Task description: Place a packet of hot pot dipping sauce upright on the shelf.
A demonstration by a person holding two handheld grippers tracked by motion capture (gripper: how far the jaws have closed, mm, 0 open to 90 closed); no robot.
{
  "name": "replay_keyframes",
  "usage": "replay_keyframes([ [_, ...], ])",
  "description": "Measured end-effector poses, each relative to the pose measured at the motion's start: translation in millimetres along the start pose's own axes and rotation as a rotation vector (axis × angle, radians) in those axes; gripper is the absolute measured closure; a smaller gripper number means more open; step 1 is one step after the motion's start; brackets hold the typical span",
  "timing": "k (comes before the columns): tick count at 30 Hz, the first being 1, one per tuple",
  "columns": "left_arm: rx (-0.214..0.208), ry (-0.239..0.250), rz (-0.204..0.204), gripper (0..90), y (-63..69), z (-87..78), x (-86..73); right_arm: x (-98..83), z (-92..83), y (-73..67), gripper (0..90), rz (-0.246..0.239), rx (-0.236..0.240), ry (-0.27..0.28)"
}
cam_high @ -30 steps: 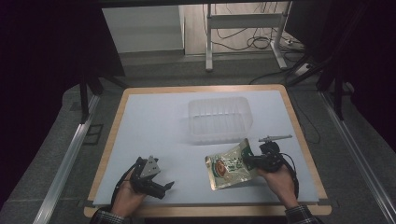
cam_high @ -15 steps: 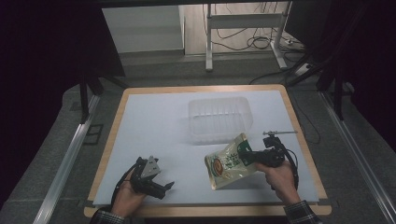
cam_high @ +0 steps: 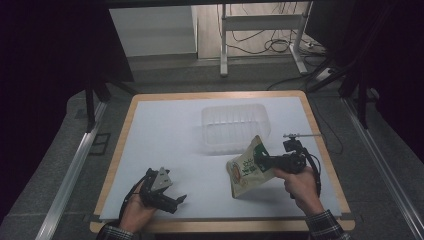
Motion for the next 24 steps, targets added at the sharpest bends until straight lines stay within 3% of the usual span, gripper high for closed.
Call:
replay_keyframes([
  [24, -0.029, 0.035, -0.03, 0.0, -2.7, -3.7, 1.3, 23.2, -24.8, 3.7, 89.4, 0.014, -0.012, 0.078],
])
Point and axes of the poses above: each handheld gripper's, and its own axes: z roughly forward along the jaws, x roughly out of its top, y roughly to its right, the point moved 1 cm from there along z, roughly forward along the jaws, and after that the axes turned 15 degrees about -z, right-handed, at the moved point
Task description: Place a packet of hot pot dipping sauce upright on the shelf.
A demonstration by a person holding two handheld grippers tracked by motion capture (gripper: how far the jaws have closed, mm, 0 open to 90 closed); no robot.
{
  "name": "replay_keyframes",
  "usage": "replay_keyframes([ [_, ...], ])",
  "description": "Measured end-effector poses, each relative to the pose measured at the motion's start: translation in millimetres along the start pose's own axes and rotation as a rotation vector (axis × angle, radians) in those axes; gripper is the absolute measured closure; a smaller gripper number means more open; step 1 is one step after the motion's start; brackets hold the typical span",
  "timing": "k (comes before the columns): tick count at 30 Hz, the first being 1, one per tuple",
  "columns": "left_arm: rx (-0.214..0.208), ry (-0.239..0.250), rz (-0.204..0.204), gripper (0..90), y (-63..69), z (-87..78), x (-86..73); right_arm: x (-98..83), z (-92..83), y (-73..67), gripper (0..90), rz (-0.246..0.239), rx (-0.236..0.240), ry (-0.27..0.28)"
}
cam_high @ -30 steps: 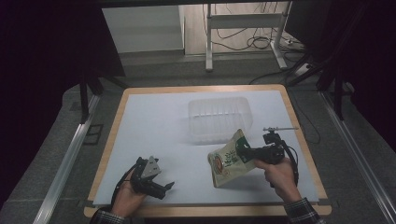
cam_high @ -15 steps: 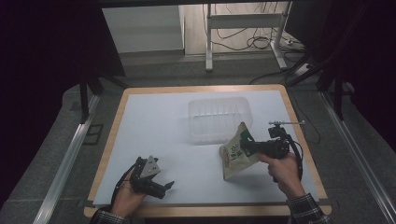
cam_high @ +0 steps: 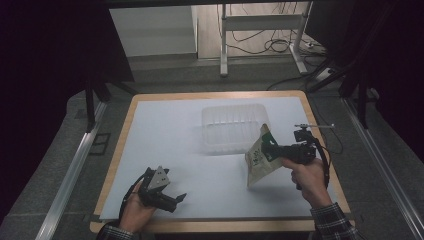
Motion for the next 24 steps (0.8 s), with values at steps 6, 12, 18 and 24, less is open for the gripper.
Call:
replay_keyframes([
  [6, 0.001, 0.001, 0.001, 0.0, -0.2, 0.0, 0.0, 10.5, -5.6, -1.6, 89.4, -0.011, -0.001, 0.02],
  [12, 0.0, 0.002, 0.001, 0.0, -0.2, 0.0, 0.1, 20.7, -9.2, -3.0, 89.4, -0.024, -0.004, 0.026],
  [18, 0.0, 0.001, 0.004, 0.0, -0.3, 0.1, 0.2, 31.8, -11.9, -4.0, 89.5, -0.033, -0.004, 0.037],
  [24, 0.0, 0.0, 0.005, 0.0, -0.3, 0.1, 0.2, 41.3, -13.3, -4.5, 89.5, -0.037, -0.005, 0.042],
])
Point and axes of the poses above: each handheld gripper's, and its own axes: z roughly forward along the jaws, x roughly out of its top, y roughly to its right, the point moved 1 cm from there along z, roughly forward along the jaws, and after that the axes turned 15 degrees about -z, right-handed, at the moved point
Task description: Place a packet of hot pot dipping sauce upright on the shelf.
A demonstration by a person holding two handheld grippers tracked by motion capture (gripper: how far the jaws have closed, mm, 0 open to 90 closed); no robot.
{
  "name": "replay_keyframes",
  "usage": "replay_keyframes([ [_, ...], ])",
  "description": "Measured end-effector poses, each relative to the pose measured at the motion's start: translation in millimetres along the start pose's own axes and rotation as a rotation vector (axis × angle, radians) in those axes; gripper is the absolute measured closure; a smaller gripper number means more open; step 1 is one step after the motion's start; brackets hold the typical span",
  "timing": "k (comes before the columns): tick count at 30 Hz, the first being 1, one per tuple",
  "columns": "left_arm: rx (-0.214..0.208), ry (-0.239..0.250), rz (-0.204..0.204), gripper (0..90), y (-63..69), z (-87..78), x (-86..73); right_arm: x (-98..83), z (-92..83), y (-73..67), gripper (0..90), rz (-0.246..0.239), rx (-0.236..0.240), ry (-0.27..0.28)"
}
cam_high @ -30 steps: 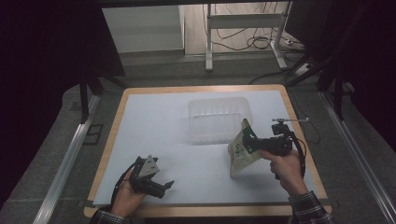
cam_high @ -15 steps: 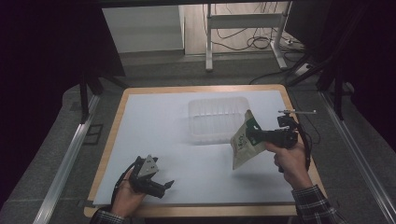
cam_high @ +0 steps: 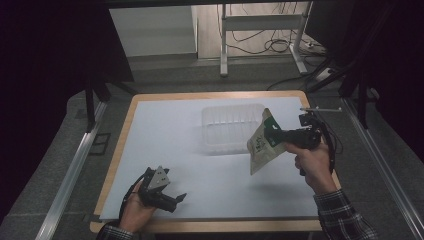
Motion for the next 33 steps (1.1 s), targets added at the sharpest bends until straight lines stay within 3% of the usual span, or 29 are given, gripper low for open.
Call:
replay_keyframes([
  [13, -0.002, 0.001, -0.002, 0.0, 0.0, 0.1, -0.1, 24.9, -0.2, 5.2, 89.4, -0.013, -0.018, 0.007],
  [33, 0.003, -0.015, 0.005, 0.0, 0.1, 1.1, -0.6, 50.9, 8.3, 31.6, 89.5, -0.002, -0.082, -0.006],
])
Point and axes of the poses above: each handheld gripper's, and its own axes: z roughly forward along the jaws, x roughly out of its top, y roughly to its right, the point moved 1 cm from there along z, roughly forward along the jaws, and after that the axes turned 15 degrees about -z, right-handed, at the moved point
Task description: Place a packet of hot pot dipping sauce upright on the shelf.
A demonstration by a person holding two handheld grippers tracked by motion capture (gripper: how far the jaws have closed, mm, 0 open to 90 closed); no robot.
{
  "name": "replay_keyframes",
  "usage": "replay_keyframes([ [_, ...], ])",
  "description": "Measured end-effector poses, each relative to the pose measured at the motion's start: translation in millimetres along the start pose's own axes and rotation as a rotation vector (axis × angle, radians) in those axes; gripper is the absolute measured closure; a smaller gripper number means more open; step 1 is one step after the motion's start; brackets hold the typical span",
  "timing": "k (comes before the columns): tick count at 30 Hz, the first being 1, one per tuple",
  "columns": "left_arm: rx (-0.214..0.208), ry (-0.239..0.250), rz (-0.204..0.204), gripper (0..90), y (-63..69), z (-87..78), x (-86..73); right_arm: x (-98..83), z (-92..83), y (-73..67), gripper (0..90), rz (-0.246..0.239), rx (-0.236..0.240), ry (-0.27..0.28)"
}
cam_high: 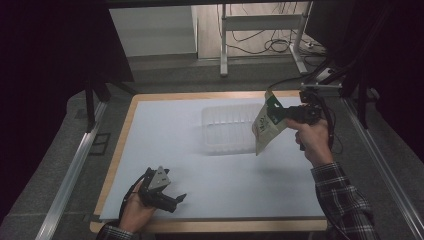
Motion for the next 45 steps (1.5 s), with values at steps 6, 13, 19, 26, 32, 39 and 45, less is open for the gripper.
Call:
replay_keyframes([
  [6, 0.002, -0.002, 0.001, 0.0, 0.2, 0.1, 0.0, 5.9, 3.6, 6.5, 89.4, 0.0, -0.012, -0.001],
  [13, -0.001, 0.005, -0.002, 0.0, -0.3, -0.8, 0.2, 13.5, 10.1, 14.5, 89.5, -0.003, -0.029, -0.011],
  [19, -0.007, 0.01, -0.01, 0.0, -0.7, -1.1, 0.1, 19.3, 17.9, 23.1, 89.5, -0.002, -0.05, -0.019],
  [26, -0.027, 0.023, -0.029, 0.0, -2.2, -2.7, 0.4, 25.9, 25.2, 28.6, 89.4, -0.012, -0.063, -0.028],
  [32, -0.051, 0.04, -0.048, 0.0, -4.1, -4.6, 0.8, 32.8, 33.2, 33.3, 89.4, -0.014, -0.081, -0.038],
  [39, -0.079, 0.059, -0.068, 0.0, -5.9, -6.4, 1.4, 36.9, 42.7, 37.6, 89.4, -0.021, -0.094, -0.049],
  [45, -0.087, 0.064, -0.076, 0.0, -6.1, -6.4, 1.4, 38.8, 49.7, 41.1, 89.4, -0.026, -0.109, -0.062],
])
Point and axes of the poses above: each handheld gripper's, and its own axes: z roughly forward along the jaws, x roughly out of its top, y roughly to its right, the point moved 1 cm from there along z, roughly forward along the jaws, and after that the axes turned 15 degrees about -z, right-handed, at the moved point
